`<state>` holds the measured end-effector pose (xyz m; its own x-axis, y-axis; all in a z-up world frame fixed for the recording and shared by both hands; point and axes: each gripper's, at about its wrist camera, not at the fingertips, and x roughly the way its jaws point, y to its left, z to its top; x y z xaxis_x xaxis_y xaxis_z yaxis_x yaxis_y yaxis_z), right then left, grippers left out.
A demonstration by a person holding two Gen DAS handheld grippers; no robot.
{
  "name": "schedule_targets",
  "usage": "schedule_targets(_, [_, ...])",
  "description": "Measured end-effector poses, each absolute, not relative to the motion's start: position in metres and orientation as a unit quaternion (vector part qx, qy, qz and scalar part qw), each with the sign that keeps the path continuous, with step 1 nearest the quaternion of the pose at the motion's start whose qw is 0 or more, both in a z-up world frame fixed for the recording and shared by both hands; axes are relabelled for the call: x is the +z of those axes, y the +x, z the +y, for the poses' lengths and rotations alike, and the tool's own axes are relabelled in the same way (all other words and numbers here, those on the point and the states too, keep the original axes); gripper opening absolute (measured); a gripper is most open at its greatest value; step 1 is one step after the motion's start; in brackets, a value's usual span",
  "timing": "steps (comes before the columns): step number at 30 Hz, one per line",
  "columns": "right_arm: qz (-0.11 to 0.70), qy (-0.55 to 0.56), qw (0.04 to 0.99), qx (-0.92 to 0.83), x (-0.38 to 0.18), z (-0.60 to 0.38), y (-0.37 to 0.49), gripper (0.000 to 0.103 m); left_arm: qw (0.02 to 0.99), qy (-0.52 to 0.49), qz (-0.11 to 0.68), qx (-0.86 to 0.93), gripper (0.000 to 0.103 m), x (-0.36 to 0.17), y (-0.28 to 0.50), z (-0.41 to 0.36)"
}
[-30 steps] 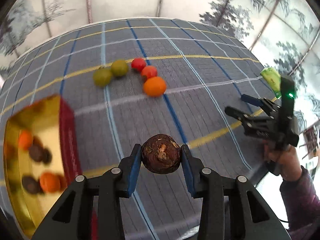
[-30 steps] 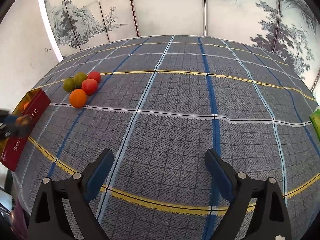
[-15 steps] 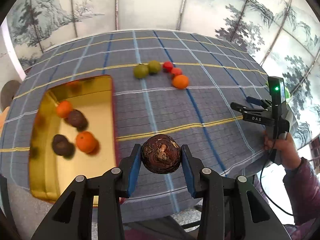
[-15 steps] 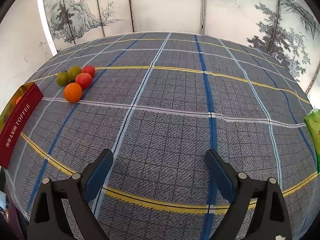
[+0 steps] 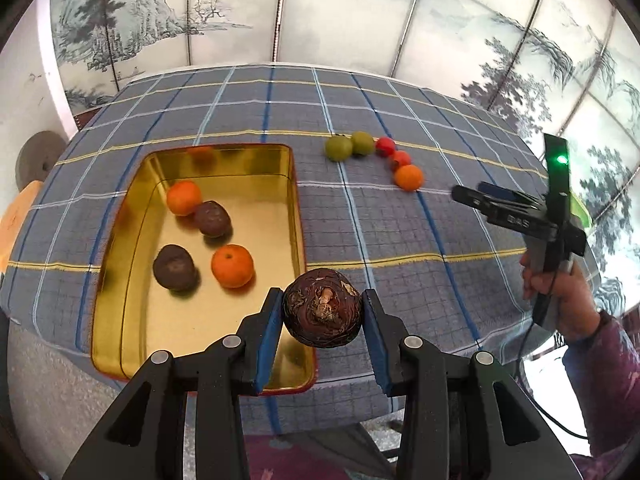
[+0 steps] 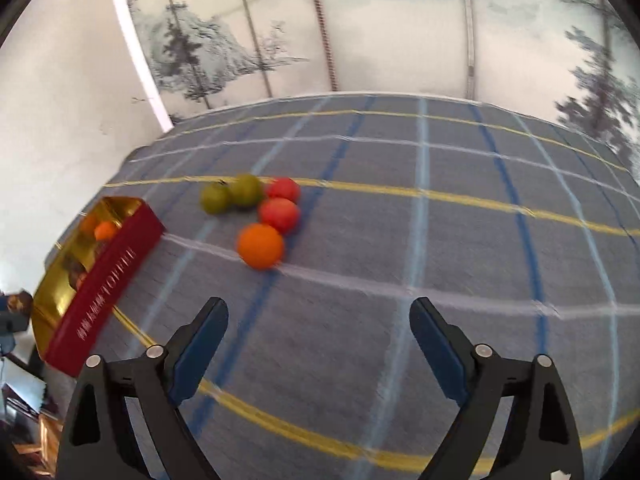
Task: Organize fruits
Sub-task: 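Carry the brown fruit toward the tin with the left tool while the right tool grasps an orange, then lower the brown fruit into the tin and open the left tool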
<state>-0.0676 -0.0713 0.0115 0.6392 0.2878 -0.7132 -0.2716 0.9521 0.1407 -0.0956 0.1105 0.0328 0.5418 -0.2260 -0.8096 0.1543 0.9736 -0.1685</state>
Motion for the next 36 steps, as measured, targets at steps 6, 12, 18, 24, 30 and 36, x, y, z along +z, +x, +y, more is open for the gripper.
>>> schedule_targets(6, [0.404,0.016,0.898,0.17,0.002,-0.042,-0.041,0.075,0.879,-0.041,0.464,-0.103,0.04,0.033,-0.096,0.116])
schedule_targets(12, [0.417,0.011,0.892,0.175,-0.006,-0.023,-0.021,0.073,0.879,-0.042,0.463,-0.101,0.04,0.033,-0.096,0.116])
schedule_targets(18, [0.429,-0.018,0.884,0.184,-0.016,-0.009,-0.014,0.032,0.882,-0.041,0.46,-0.092,0.04,0.034,-0.097,0.118])
schedule_targets(24, [0.403,-0.014,0.901,0.162,-0.011,-0.027,-0.045,0.031,0.888,-0.055,0.451,-0.073,0.04,0.036,-0.101,0.135])
schedule_targets(30, [0.387,0.008,0.917,0.097,-0.004,-0.072,-0.062,0.032,0.887,-0.065,0.455,-0.054,0.04,0.026,-0.101,0.149])
schedule_targets(36, [0.396,0.026,0.913,0.098,-0.006,-0.082,-0.059,0.031,0.883,-0.051,0.464,-0.038,0.04,0.01,-0.097,0.15])
